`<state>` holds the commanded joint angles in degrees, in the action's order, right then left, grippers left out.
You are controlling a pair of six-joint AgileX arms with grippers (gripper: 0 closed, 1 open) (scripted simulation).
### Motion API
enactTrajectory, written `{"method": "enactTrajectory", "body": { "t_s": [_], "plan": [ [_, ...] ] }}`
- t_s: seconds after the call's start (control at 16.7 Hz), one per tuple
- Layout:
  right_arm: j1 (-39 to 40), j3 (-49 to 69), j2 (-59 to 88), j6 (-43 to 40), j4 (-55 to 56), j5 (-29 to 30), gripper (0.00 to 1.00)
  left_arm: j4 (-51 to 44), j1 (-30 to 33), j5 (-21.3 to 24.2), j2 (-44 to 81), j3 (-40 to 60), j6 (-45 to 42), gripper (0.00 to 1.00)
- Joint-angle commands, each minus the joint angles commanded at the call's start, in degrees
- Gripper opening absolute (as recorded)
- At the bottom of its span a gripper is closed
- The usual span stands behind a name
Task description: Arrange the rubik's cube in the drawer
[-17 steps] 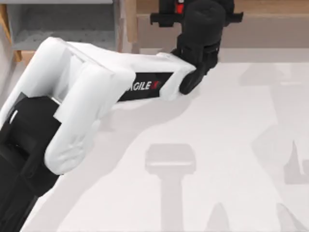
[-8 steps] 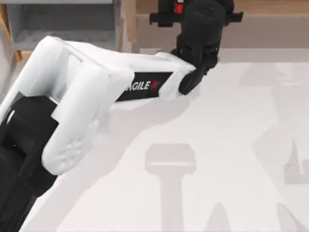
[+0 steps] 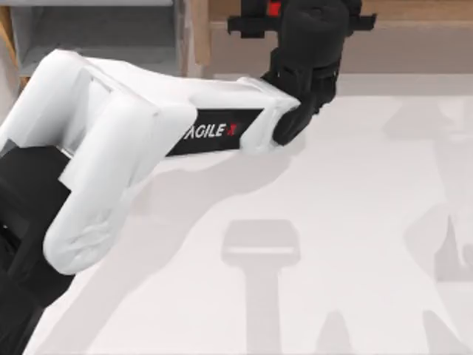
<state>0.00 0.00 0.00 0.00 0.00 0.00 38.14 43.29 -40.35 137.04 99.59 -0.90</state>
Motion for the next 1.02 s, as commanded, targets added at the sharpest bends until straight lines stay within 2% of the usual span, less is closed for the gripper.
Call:
{"method": "enactTrajectory", "body": {
  "t_s": [0.24, 0.48, 0.78, 1.02],
  "plan": [
    [0.0, 0.0, 0.0, 0.0, 0.0, 0.0, 1.0, -0.4, 0.2, 0.7, -0.1, 0.7, -0.5, 0.0],
    [0.0, 0.0, 0.0, 0.0, 0.0, 0.0, 1.0, -5.0, 3.9, 4.5, -2.0, 3.6, -3.1, 0.0],
    [0.0, 0.0, 0.0, 0.0, 0.0, 0.0, 1.0, -19.1, 9.0, 11.8, -3.9, 9.3, -8.5, 0.0],
    [0.0, 0.0, 0.0, 0.0, 0.0, 0.0, 1.0, -36.1, 10.7, 18.2, -4.9, 14.6, -13.2, 0.0]
  ]
}}
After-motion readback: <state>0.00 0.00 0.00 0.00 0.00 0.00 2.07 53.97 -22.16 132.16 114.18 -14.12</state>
